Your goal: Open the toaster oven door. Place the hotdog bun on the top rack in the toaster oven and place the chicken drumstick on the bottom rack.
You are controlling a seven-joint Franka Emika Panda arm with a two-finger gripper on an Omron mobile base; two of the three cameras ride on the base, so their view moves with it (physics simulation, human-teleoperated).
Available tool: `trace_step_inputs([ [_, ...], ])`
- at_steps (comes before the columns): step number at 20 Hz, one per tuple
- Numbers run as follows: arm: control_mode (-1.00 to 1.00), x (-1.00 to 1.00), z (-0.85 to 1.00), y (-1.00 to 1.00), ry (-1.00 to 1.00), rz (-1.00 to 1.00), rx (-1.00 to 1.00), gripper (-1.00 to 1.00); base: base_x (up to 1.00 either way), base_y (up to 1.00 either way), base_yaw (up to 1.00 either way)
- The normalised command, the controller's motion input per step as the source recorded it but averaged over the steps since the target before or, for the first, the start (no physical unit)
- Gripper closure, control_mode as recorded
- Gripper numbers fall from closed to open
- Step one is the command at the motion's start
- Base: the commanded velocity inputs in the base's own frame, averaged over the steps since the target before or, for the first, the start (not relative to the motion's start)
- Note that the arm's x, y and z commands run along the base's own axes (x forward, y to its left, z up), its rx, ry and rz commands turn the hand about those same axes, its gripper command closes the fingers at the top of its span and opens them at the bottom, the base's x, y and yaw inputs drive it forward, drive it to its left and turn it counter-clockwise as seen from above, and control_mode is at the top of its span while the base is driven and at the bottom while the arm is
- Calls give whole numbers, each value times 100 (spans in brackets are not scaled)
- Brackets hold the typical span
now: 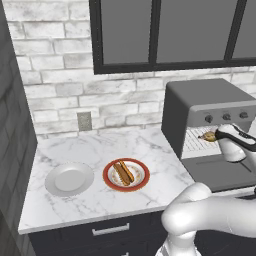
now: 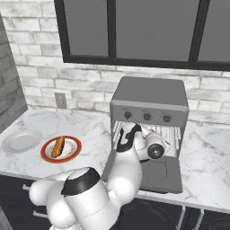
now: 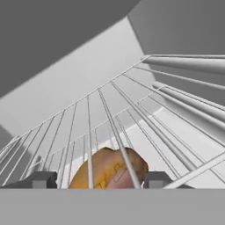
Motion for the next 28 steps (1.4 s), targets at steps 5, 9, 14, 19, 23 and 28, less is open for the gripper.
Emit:
trace_step_inputs([
  [5,-100,-31,-21,-2,7,0,4,100,0,0,0],
  [9,-100,-47,-26,-6,11,0,1,100,0,0,0],
  [14,-100,-51,-41,0,16,0,0,100,0,0,0],
  [19,-100,-56,-46,0,10,0,0,100,0,0,0],
  [23,-100,-63,-59,0,9,0,0,100,0,0,0],
  [28,-100,-64,-59,0,9,0,0,100,0,0,0],
])
